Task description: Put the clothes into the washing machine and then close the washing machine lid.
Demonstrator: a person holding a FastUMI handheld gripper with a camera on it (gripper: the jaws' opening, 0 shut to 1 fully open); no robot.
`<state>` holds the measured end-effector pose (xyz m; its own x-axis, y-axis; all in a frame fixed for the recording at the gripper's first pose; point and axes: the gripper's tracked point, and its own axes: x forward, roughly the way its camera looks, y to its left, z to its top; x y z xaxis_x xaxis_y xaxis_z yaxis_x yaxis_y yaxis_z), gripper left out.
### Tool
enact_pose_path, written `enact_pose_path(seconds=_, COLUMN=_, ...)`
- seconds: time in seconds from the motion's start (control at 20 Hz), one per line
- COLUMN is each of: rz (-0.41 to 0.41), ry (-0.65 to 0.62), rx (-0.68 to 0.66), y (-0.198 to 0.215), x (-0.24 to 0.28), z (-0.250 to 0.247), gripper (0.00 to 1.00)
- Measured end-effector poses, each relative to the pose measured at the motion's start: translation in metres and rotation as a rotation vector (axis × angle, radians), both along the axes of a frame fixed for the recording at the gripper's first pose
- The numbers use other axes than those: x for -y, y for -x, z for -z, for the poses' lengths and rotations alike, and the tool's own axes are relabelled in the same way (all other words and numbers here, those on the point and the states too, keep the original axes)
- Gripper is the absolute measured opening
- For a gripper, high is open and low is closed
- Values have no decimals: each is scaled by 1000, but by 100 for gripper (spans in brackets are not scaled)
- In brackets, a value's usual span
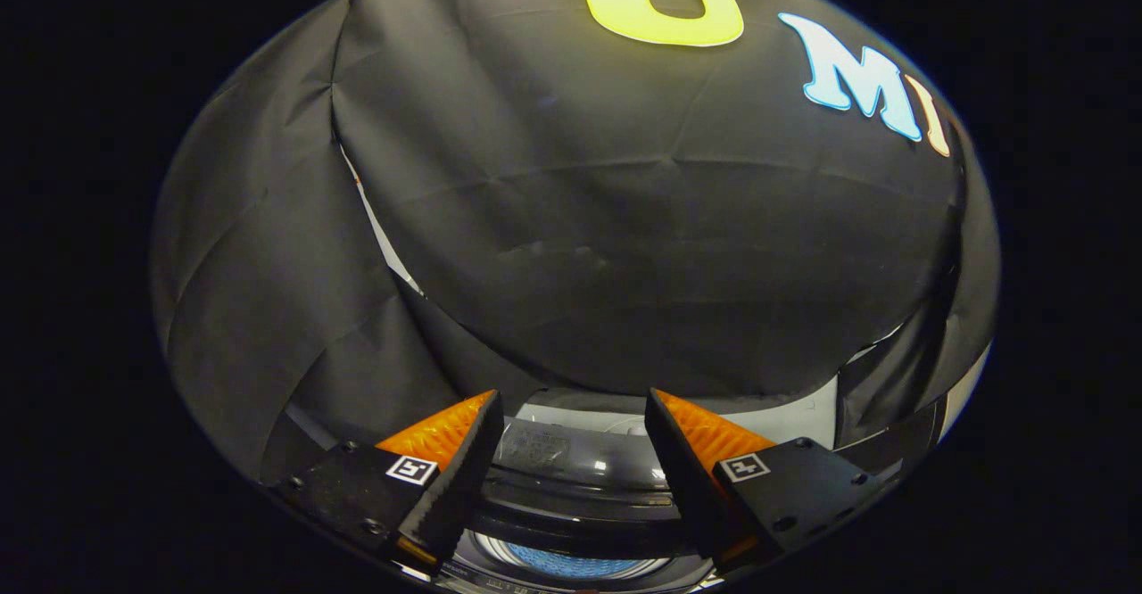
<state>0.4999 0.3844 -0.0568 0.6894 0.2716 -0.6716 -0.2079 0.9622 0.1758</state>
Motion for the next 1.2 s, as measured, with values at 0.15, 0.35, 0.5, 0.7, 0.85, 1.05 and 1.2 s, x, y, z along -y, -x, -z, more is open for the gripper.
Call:
enact_pose_path(seconds=0.15, rz=3, ry=3, rx=15, y=10, x=1, z=-1, gripper=99)
enact_pose_path(seconds=0.35, rz=4, ry=5, rx=56, y=21, x=2, z=-5, gripper=99)
enact_pose_path(seconds=0.5, rz=10, ry=7, rx=86, y=33, x=2, z=-3, gripper=99)
enact_pose_path(seconds=0.7, rz=-16, ry=-14, rx=75, y=49, x=-4, z=6, gripper=99)
enact_pose_path(seconds=0.85, rz=-13, ry=-55, rx=104, y=66, x=-7, z=13, gripper=100)
enact_pose_path(seconds=1.05, rz=19, ry=-56, rx=128, y=101, x=-7, z=37, gripper=100)
enact_pose_path(seconds=1.2, rz=25, ry=-43, rx=118, y=136, x=-7, z=64, gripper=100)
